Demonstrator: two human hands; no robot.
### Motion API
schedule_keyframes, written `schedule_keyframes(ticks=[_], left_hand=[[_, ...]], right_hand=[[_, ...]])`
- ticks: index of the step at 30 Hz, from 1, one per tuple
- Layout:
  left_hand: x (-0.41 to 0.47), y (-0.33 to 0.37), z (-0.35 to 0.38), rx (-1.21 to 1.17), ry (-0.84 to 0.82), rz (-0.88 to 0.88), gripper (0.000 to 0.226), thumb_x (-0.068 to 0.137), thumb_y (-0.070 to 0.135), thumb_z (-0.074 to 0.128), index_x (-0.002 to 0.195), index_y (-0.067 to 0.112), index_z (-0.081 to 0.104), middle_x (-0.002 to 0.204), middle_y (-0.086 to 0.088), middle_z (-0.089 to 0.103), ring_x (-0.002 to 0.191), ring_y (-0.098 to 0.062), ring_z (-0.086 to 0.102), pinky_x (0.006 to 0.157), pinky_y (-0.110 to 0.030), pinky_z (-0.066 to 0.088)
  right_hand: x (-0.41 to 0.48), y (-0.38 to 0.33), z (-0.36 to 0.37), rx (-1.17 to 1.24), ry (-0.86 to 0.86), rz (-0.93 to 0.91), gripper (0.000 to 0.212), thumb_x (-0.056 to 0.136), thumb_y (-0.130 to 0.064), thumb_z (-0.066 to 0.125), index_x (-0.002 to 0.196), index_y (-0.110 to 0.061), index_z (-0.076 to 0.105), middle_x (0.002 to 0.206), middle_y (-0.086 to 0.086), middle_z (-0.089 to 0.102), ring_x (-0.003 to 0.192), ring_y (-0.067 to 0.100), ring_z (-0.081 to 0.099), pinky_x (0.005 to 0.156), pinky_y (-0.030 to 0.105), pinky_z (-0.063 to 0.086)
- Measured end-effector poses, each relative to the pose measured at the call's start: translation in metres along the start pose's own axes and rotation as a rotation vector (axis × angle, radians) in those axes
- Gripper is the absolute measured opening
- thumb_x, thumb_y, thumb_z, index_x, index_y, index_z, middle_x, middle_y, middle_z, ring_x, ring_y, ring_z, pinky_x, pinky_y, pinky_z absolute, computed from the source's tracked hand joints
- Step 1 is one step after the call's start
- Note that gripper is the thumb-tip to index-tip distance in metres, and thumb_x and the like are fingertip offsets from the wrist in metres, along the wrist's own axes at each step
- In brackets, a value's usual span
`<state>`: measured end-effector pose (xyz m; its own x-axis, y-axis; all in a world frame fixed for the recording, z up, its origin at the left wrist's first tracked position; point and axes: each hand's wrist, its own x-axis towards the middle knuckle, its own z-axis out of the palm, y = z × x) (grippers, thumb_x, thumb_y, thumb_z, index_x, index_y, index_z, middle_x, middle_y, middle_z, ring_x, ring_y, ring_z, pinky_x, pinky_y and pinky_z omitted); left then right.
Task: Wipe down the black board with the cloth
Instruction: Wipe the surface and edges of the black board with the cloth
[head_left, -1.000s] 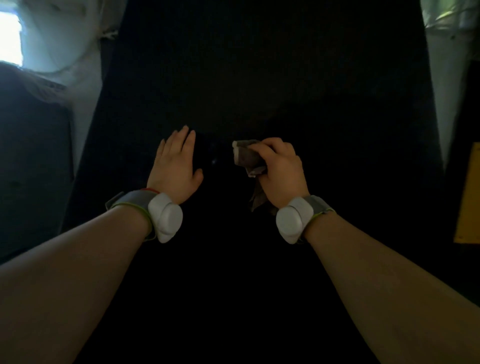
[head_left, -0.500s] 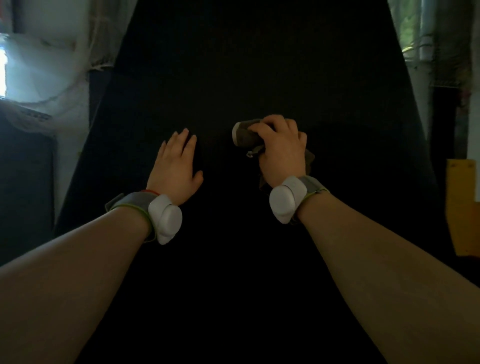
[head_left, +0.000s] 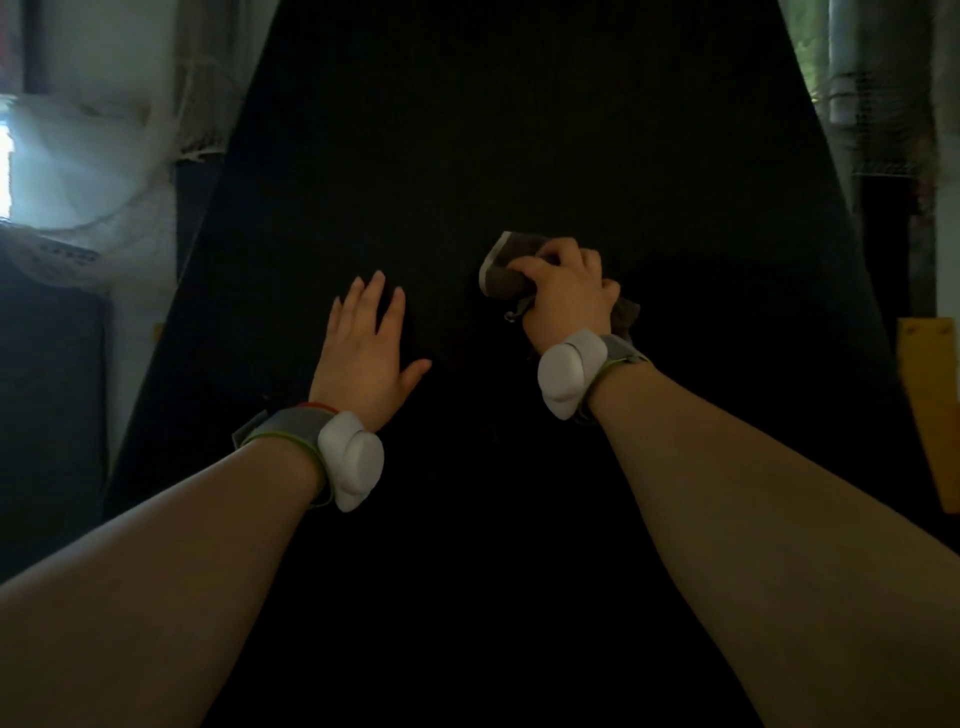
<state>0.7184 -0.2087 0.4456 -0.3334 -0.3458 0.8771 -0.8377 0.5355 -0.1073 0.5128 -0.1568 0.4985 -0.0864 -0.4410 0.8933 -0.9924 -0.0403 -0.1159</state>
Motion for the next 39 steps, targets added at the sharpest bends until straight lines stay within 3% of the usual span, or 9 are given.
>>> schedule_keyframes(ticks=[6, 18, 21, 23, 26, 28, 31, 34, 39], left_hand=[[0.001, -0.003, 0.012, 0.037, -0.014, 0.005, 0.086, 0.087, 0.042, 0.059, 0.150, 0.011, 0.010, 0.157, -0.014, -0.002, 0.144, -0.031, -0.003, 0.114, -0.042, -0.003], [0.000, 0.002, 0.025, 0.074, 0.016, -0.014, 0.089, 0.087, 0.038, 0.060, 0.150, 0.007, 0.005, 0.157, -0.017, -0.007, 0.143, -0.033, -0.009, 0.112, -0.043, -0.011], [0.000, 0.001, 0.024, 0.090, -0.010, -0.026, 0.090, 0.089, 0.041, 0.056, 0.150, 0.008, -0.001, 0.156, -0.016, -0.012, 0.143, -0.032, -0.014, 0.113, -0.043, -0.013], [0.001, -0.001, 0.024, 0.095, -0.021, -0.025, 0.089, 0.090, 0.042, 0.054, 0.150, 0.009, -0.003, 0.156, -0.015, -0.014, 0.143, -0.032, -0.015, 0.113, -0.044, -0.012], [0.002, -0.002, 0.025, 0.090, -0.031, -0.030, 0.089, 0.090, 0.043, 0.053, 0.150, 0.009, -0.005, 0.156, -0.015, -0.015, 0.143, -0.032, -0.016, 0.113, -0.044, -0.013], [0.003, -0.003, 0.025, 0.087, -0.033, -0.021, 0.089, 0.090, 0.044, 0.052, 0.150, 0.009, -0.005, 0.156, -0.015, -0.015, 0.143, -0.032, -0.016, 0.113, -0.044, -0.013], [0.002, -0.006, 0.027, 0.092, -0.017, -0.004, 0.090, 0.090, 0.044, 0.052, 0.150, 0.008, -0.005, 0.156, -0.016, -0.014, 0.143, -0.032, -0.016, 0.112, -0.043, -0.016], [0.003, -0.008, 0.030, 0.091, -0.004, 0.012, 0.091, 0.089, 0.044, 0.053, 0.150, 0.009, -0.004, 0.156, -0.016, -0.013, 0.143, -0.032, -0.016, 0.110, -0.041, -0.017], [0.003, -0.009, 0.032, 0.092, 0.006, 0.031, 0.089, 0.089, 0.042, 0.053, 0.150, 0.009, -0.003, 0.156, -0.016, -0.014, 0.142, -0.032, -0.016, 0.108, -0.041, -0.018]], right_hand=[[-0.027, 0.007, 0.005, -0.004, -0.218, -0.136, 0.030, 0.085, -0.018, 0.060, 0.107, -0.038, 0.064, 0.118, -0.002, 0.039, 0.113, 0.027, 0.035, 0.086, 0.046, 0.026], [-0.070, -0.004, -0.006, -0.079, -0.427, -0.230, 0.026, 0.091, -0.016, 0.055, 0.110, -0.029, 0.067, 0.122, 0.001, 0.045, 0.115, 0.025, 0.037, 0.099, 0.044, 0.029], [-0.068, 0.001, -0.013, -0.006, -0.505, -0.246, 0.028, 0.089, -0.011, 0.056, 0.110, -0.025, 0.068, 0.121, 0.004, 0.049, 0.115, 0.026, 0.042, 0.100, 0.045, 0.032], [-0.063, 0.008, -0.016, 0.097, -0.362, -0.204, 0.029, 0.086, -0.009, 0.059, 0.110, -0.023, 0.068, 0.122, 0.005, 0.051, 0.115, 0.027, 0.044, 0.101, 0.048, 0.035], [-0.049, 0.019, -0.017, 0.145, 0.015, -0.079, 0.035, 0.084, -0.006, 0.059, 0.112, -0.028, 0.064, 0.126, 0.001, 0.046, 0.116, 0.025, 0.041, 0.097, 0.035, 0.027], [-0.031, 0.021, -0.016, 0.124, 0.146, -0.005, 0.041, 0.084, -0.006, 0.057, 0.116, -0.032, 0.060, 0.129, 0.001, 0.042, 0.117, 0.025, 0.039, 0.097, 0.038, 0.026], [-0.001, 0.017, -0.012, 0.088, 0.166, 0.087, 0.046, 0.084, -0.009, 0.056, 0.122, -0.036, 0.053, 0.133, 0.005, 0.037, 0.121, 0.030, 0.035, 0.101, 0.053, 0.026], [0.012, 0.010, -0.002, 0.028, 0.127, 0.121, 0.047, 0.084, -0.015, 0.057, 0.125, -0.037, 0.051, 0.133, 0.006, 0.034, 0.121, 0.033, 0.032, 0.098, 0.056, 0.027], [-0.015, 0.004, 0.010, -0.044, 0.002, -0.180, 0.044, 0.085, -0.016, 0.059, 0.122, -0.038, 0.057, 0.131, 0.002, 0.037, 0.120, 0.029, 0.032, 0.099, 0.049, 0.025]])
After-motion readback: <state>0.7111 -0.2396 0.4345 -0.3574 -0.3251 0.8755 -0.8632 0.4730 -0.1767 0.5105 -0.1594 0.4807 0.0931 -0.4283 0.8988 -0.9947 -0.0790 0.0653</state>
